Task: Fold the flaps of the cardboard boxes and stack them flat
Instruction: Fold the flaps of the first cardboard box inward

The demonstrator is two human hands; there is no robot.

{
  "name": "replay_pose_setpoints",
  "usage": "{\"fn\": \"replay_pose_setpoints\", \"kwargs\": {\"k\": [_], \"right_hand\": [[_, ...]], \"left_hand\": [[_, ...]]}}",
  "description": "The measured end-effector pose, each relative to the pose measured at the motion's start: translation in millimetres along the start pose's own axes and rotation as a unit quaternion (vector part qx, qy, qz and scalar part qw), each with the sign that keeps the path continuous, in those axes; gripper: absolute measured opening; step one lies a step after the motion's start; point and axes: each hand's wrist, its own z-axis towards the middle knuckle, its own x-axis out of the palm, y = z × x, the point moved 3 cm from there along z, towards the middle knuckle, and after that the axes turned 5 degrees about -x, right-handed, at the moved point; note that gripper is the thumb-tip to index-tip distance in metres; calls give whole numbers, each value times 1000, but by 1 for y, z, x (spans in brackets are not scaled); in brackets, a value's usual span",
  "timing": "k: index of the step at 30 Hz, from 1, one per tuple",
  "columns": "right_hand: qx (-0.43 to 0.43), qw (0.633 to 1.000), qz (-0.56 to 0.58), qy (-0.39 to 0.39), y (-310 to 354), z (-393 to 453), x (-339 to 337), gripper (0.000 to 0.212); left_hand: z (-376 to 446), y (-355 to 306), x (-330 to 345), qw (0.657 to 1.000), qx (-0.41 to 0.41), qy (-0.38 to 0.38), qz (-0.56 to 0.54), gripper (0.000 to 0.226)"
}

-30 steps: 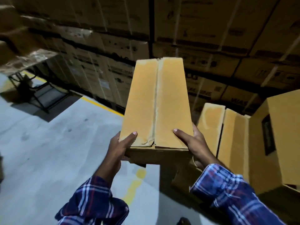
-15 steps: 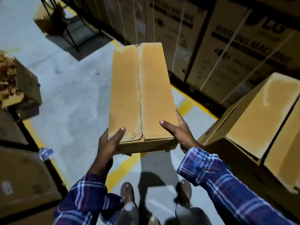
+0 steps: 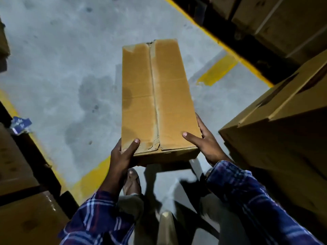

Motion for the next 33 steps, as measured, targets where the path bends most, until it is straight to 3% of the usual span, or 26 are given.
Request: {"fn": "replay_pose_setpoints", "kwargs": {"k": [6,8,11,14,17,20,23,25,28,30,33], "right_hand": [[17,998,-50,44,-95,72,-17,91],[30,992,-103,69,-117,88,-13,93],[82,982,-167,44,-144,88,-4,111],[147,977,-155,16,-166,82,6,115],[142,979,-143,12,-177,71,23,126],[127,979,-159,29,-160,49,36,132],[128,979,-153,39,-157,39,40,131],[130,961,-238,49,-165,33,41,138],[140,906,-398,37,-181,25,35,131],[153,898,-409,42,-190,29,39,132],[172,906,-386,31,-195,45,60,141]], "left_hand": [[85,88,21,997,6,74,27,45],[101,105,27,997,1,64,32,44],[122,138,28,997,-13,32,67,59],[132,150,23,988,11,13,154,71],[123,146,16,975,-18,-26,222,68],[121,151,22,962,-79,-34,260,88],[125,161,35,952,-92,18,293,115],[116,165,41,940,-95,34,326,119],[110,178,36,914,-81,-33,395,110],[114,188,33,918,-86,-68,382,117],[126,208,43,954,-90,-29,284,145]]}}
